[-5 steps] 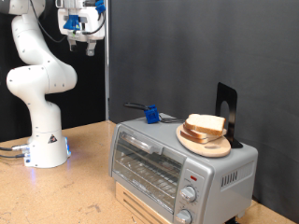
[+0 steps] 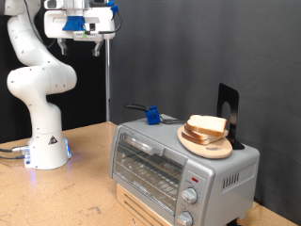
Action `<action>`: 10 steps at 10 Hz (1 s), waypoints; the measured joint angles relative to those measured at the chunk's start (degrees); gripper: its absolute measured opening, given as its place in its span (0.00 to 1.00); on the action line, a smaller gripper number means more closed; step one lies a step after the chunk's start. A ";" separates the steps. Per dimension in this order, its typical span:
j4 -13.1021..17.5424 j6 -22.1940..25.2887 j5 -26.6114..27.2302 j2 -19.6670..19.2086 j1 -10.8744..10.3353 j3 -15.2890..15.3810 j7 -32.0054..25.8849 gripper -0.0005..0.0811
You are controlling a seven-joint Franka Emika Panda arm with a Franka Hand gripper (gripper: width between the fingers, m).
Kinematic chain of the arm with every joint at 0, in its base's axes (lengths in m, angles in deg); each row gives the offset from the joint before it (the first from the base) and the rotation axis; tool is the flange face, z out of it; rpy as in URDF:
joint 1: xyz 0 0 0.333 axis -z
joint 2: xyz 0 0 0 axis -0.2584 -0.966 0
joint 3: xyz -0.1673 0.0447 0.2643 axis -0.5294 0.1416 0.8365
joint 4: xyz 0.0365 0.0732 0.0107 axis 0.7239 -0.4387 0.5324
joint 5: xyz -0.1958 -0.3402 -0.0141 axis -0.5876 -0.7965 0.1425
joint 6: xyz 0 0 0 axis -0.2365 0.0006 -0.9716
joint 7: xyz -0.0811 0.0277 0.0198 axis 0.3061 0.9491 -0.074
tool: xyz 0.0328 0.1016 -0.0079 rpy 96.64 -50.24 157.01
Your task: Make a piece of toast with the oven
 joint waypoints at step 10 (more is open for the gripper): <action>-6.94 -15.22 6.94 7.37 -11.47 -12.00 -46.05 1.00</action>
